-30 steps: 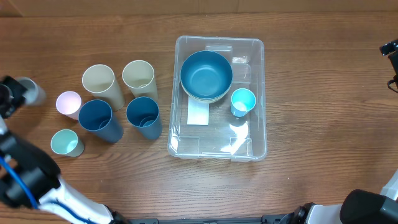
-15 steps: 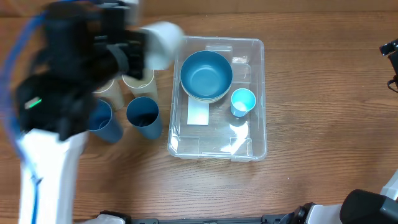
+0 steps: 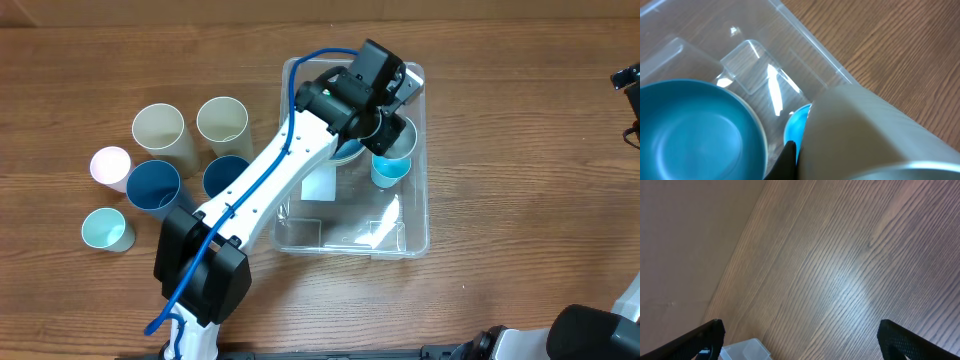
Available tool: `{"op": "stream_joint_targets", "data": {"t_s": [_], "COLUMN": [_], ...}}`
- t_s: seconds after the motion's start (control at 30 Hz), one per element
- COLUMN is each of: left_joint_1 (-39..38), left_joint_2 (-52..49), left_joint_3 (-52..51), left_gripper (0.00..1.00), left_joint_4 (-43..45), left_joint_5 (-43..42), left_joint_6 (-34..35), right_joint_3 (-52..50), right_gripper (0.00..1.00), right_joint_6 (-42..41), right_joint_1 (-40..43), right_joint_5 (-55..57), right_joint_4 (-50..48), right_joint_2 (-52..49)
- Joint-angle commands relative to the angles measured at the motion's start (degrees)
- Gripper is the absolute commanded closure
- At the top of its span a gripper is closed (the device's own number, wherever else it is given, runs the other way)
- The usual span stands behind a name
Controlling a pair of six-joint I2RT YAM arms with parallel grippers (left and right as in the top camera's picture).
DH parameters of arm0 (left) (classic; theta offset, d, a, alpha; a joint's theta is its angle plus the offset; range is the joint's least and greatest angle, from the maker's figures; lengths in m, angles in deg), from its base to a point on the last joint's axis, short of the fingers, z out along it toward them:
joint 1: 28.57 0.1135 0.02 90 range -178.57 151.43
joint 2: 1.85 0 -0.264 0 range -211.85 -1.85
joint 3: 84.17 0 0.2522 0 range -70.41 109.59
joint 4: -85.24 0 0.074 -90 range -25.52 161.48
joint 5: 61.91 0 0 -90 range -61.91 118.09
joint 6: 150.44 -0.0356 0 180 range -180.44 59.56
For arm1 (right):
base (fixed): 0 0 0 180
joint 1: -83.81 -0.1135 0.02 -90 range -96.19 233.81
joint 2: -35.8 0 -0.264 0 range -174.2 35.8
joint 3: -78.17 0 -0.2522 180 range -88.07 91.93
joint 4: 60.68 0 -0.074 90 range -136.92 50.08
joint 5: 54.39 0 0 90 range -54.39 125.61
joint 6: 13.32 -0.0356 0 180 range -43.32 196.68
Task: Pack container
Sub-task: 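Place the light blue cup in the container's right side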
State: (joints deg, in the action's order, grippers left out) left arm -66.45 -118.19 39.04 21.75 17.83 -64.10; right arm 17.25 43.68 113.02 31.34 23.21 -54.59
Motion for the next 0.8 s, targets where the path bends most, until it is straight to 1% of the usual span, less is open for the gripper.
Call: {"op": "stream_joint_targets", "data": {"t_s": [0.0, 0.1, 0.3, 0.37, 0.4, 0.47, 0.53, 0.57, 0.6, 0.63, 0.67, 0.7, 0.77], "left_joint_1": [-0.57, -0.81, -0.83, -0.83, -0.83, -0.81, -0.66, -0.59, -0.37, -0.02, 0.35, 1.20, 3.15], "left_joint_2": [-1.55, -3.37, -6.62, -7.02, -6.99, -6.36, -4.90, -4.39, -3.52, -2.43, -1.42, 0.11, 2.40], "left_joint_3": [0.15, 0.15, 0.13, 0.13, 0.15, 0.92, 4.15, 6.12, 9.18, 12.72, 15.67, 19.43, 23.56], "left_gripper": [0.96, 0.96, 0.95, 0.86, 0.76, 0.54, 0.34, 0.31, 0.31, 0.31, 0.31, 0.31, 0.29], "left_joint_4": [-0.68, -2.60, -3.39, -3.28, -3.15, -3.26, -5.38, -6.73, -8.90, -11.65, -14.27, -18.34, -24.35], "left_joint_5": [0.81, 4.85, 4.94, 4.90, 4.92, 6.03, 6.47, 6.47, 6.75, 9.20, 12.44, 17.62, 24.70], "left_joint_6": [-1.53, -1.73, -2.82, -2.80, -2.80, -2.49, -1.29, -0.72, -0.11, 1.42, 3.15, 5.75, 9.44], "right_joint_3": [0.02, 0.02, 0.02, 0.02, 0.02, 0.02, 0.02, 0.02, 0.02, 0.02, 0.02, 0.02, 0.02], "right_gripper": [0.00, 0.00, 0.00, 0.00, 0.00, 0.00, 0.00, 0.00, 0.00, 0.00, 0.00, 0.00, 0.00], "right_joint_6": [-0.26, -0.26, -0.26, -0.26, -0.26, -0.26, -0.26, -0.26, -0.26, -0.26, -0.26, -0.26, -0.26], "right_joint_1": [0.11, 0.11, 0.11, 0.11, 0.11, 0.11, 0.11, 0.11, 0.11, 0.11, 0.11, 0.11, 0.11], "right_joint_5": [0.13, 0.13, 0.13, 0.13, 0.13, 0.13, 0.13, 0.13, 0.13, 0.13, 0.13, 0.13, 0.13], "right_joint_4": [-0.13, -0.11, -0.11, -0.11, -0.11, -0.13, -0.13, -0.13, -0.13, -0.13, -0.13, -0.13, -0.11], "right_joint_2": [0.72, 0.72, 0.72, 0.72, 0.72, 0.72, 0.72, 0.72, 0.72, 0.72, 0.72, 0.72, 0.72]}}
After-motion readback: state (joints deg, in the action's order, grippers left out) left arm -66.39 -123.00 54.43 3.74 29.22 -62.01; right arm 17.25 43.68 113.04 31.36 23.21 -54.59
